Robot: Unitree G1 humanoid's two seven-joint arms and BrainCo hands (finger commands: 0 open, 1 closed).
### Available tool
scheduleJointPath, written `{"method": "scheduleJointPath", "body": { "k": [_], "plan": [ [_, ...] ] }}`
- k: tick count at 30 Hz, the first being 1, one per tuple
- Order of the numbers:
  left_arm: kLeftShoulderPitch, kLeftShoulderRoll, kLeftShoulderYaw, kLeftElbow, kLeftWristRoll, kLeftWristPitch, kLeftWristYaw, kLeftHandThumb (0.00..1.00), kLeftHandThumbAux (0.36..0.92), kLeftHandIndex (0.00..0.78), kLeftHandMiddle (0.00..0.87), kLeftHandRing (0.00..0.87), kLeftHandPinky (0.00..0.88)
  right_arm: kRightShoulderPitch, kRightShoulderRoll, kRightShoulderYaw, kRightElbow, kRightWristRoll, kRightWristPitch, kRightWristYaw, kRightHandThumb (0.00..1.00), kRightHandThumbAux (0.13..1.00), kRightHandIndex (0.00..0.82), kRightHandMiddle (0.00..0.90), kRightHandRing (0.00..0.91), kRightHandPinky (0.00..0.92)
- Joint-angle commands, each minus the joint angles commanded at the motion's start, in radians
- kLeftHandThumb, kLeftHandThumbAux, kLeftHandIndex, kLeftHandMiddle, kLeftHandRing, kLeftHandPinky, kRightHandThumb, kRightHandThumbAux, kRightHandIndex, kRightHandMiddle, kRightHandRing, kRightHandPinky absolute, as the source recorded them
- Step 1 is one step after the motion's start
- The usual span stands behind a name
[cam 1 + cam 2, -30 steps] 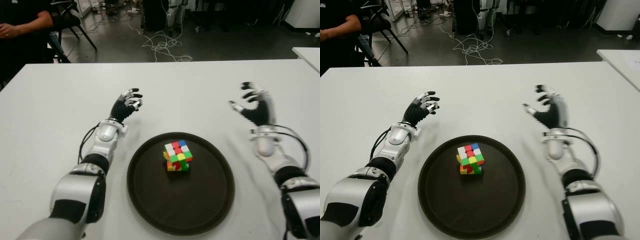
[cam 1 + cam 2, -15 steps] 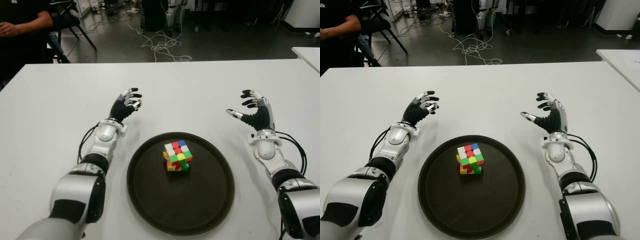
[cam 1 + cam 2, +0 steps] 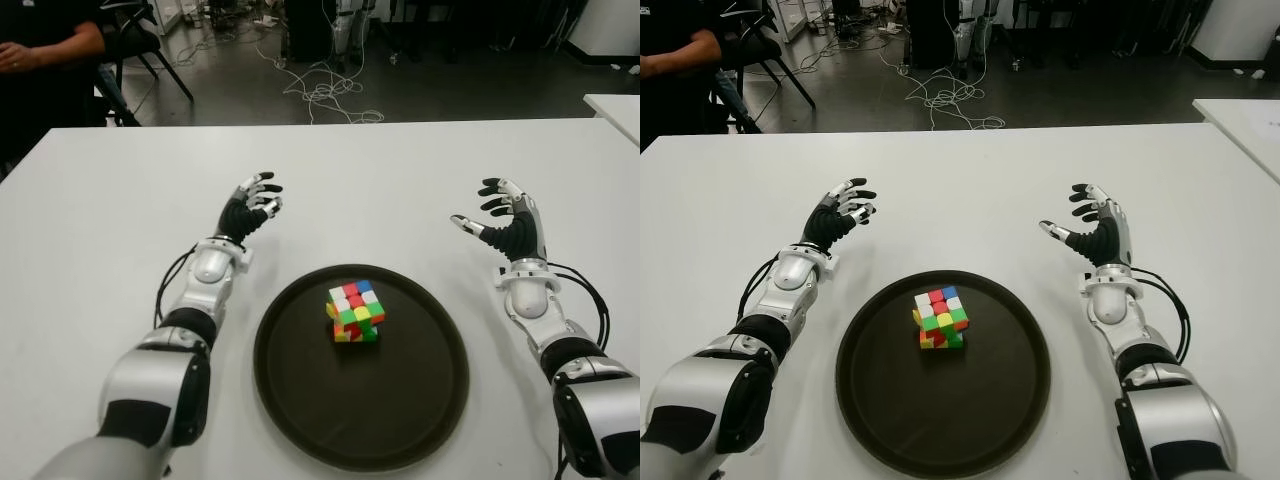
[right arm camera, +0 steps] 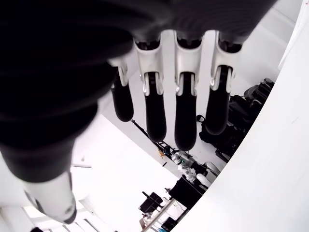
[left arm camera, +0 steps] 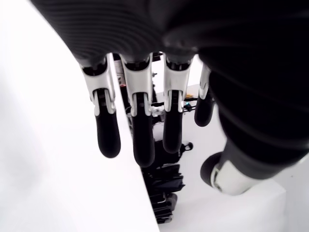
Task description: Pick up the Rubik's Cube and put it in the plate
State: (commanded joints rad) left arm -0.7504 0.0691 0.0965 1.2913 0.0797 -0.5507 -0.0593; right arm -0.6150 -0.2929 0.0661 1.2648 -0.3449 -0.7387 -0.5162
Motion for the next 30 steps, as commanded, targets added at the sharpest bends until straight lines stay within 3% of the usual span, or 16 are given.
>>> {"method": "scheduleJointPath", "body": {
  "k": [16, 21, 30],
  "plan": [
    [-0.015, -0.011, 0.036, -0.003, -0.04, 0.027, -0.018, 0.207, 0.723, 0.174, 0.252, 0.279, 0.313, -0.002, 0.005, -0.023, -0.002, 0.051, 0.034, 0.083, 0.001, 0.743, 0.27, 0.326, 0.35, 0.35],
    [-0.016, -0.017, 0.046, -0.005, -0.052, 0.046, -0.021, 0.228, 0.74, 0.181, 0.25, 0.274, 0.319, 0.002, 0.019, -0.069, -0.004, 0.127, 0.036, 0.204, 0.033, 0.728, 0.25, 0.315, 0.334, 0.336],
    [-0.03, -0.029, 0.061, -0.007, -0.075, 0.085, -0.026, 0.232, 0.778, 0.182, 0.251, 0.277, 0.323, -0.012, 0.045, -0.213, -0.011, 0.352, 0.111, 0.57, 0.077, 0.723, 0.225, 0.304, 0.328, 0.356]
  ]
}}
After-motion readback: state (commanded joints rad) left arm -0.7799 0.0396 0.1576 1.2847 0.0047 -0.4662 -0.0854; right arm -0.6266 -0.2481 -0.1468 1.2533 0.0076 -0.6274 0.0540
